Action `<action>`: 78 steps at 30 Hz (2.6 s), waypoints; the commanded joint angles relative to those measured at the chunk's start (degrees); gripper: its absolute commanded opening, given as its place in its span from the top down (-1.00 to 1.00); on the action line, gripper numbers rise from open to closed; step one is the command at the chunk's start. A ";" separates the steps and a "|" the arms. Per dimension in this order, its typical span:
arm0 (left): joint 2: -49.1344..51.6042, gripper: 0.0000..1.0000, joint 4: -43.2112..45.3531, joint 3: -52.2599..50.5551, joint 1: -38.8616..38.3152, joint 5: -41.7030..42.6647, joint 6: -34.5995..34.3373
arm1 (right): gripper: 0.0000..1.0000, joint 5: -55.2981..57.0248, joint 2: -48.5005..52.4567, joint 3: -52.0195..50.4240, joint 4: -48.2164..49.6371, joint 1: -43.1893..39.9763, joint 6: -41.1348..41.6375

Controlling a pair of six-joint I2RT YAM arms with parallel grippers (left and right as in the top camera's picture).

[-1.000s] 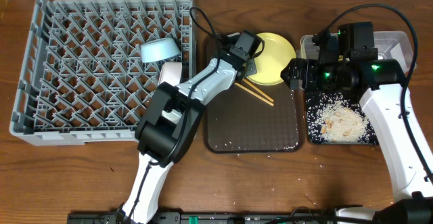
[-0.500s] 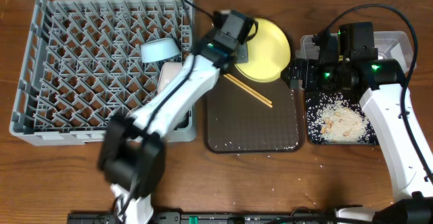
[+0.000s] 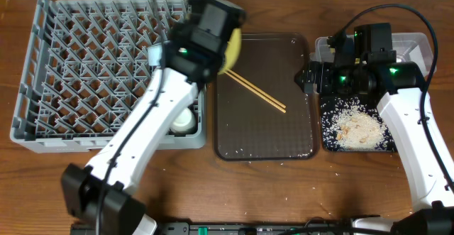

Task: Sort waste into correct bins and load items into the dishwasher
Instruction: 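Carry the yellow plate into the dish rack and stand it upright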

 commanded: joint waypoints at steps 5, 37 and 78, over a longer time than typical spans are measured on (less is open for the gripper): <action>-4.37 0.85 2.29 0.39 8.11 -6.78 16.22 | -0.99 0.13 -1.16 0.07 -0.04 -0.11 0.00; 10.58 0.85 19.17 0.39 24.24 -14.27 33.00 | -0.99 0.13 -1.16 0.07 -0.04 -0.11 0.02; 4.26 -0.20 -1.60 0.46 19.78 10.49 -1.97 | -0.99 0.13 -1.16 0.07 -0.04 -0.11 0.00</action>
